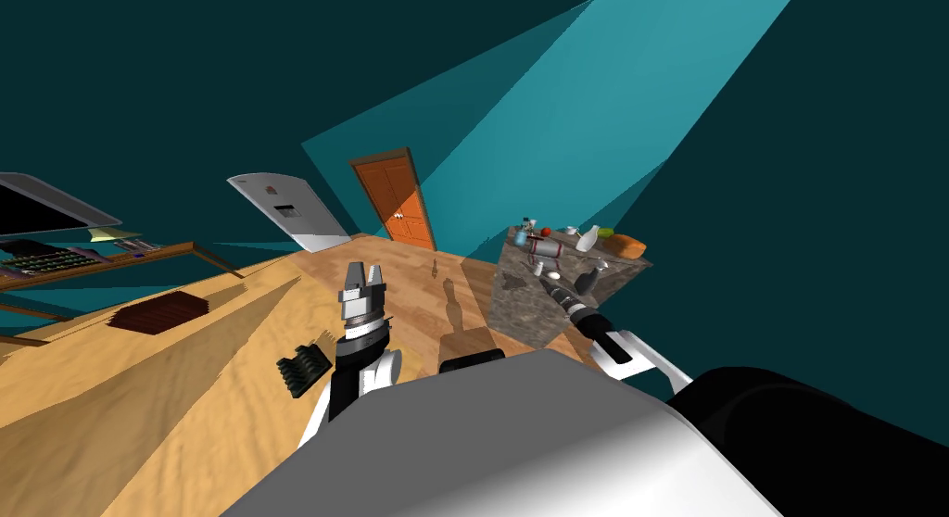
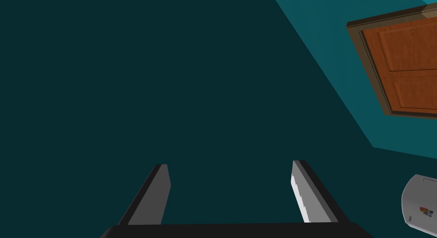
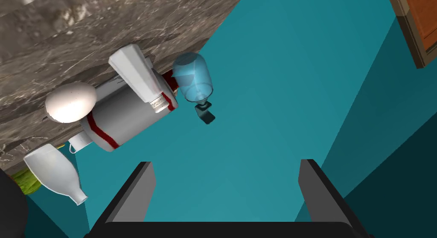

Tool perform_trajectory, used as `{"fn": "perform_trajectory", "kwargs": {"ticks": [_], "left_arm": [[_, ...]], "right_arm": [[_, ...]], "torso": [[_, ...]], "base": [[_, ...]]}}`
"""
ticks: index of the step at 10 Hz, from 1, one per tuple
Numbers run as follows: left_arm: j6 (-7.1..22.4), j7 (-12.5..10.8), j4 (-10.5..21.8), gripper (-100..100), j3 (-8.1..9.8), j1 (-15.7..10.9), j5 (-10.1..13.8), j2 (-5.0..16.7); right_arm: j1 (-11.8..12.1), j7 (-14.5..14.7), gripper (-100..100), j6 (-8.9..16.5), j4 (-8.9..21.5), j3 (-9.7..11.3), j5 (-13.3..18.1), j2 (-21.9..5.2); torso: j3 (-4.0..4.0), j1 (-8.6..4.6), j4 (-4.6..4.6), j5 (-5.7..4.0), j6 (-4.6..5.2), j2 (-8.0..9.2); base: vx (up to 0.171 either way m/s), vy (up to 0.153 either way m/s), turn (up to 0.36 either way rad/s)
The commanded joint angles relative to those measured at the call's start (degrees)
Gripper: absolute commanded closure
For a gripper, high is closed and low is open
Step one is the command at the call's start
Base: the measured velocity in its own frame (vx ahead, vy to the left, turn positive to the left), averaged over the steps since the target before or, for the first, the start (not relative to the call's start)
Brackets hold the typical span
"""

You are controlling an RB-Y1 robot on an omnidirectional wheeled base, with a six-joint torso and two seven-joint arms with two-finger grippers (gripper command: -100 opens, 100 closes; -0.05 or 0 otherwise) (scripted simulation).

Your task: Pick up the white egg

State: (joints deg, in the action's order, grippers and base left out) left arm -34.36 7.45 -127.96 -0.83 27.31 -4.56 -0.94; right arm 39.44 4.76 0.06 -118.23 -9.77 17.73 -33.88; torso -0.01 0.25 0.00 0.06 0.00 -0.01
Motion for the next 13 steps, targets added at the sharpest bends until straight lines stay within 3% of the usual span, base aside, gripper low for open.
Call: {"fn": "perform_trajectory", "kwargs": {"ticks": [1, 4, 8, 9, 13], "left_arm": [[0.00, 0.00, 0.00, 0, 0.00, 0.00, 0.00, 0.00], [0.00, 0.00, 0.00, 0, 0.00, 0.00, 0.00, 0.00], [0.00, 0.00, 0.00, 0, 0.00, 0.00, 0.00, 0.00], [0.00, 0.00, 0.00, 0, 0.00, 0.00, 0.00, 0.00], [0.00, 0.00, 0.00, 0, 0.01, 0.01, 0.00, 0.01]], "right_arm": [[0.61, 0.03, -100, 1.36, 0.38, -0.32, 0.52, -2.32], [2.86, 1.04, -100, 4.46, 3.28, -0.91, 3.48, -6.77], [6.02, 3.12, -100, 8.13, 7.75, -1.27, 7.92, -14.93], [6.02, 3.12, -100, 8.13, 7.75, -1.27, 7.92, -16.15], [8.87, 5.87, -100, 10.34, 12.31, -0.79, 12.25, -23.45]], "torso": [[0.00, 0.00, 0.00, 0.00, 0.00, 0.00], [-0.01, -0.05, 0.00, 0.00, 0.00, -0.02], [-0.05, -0.07, -0.02, -0.01, -0.01, -0.09], [-0.07, -0.03, -0.02, 0.00, 0.00, -0.12], [-0.10, -0.18, -0.04, -0.03, -0.01, -0.18]], "base": [[0.003, 0.058, 0.008], [0.012, 0.066, 0.022], [0.029, 0.071, 0.033], [0.040, 0.048, 0.007], [0.050, 0.027, 0.035]]}}
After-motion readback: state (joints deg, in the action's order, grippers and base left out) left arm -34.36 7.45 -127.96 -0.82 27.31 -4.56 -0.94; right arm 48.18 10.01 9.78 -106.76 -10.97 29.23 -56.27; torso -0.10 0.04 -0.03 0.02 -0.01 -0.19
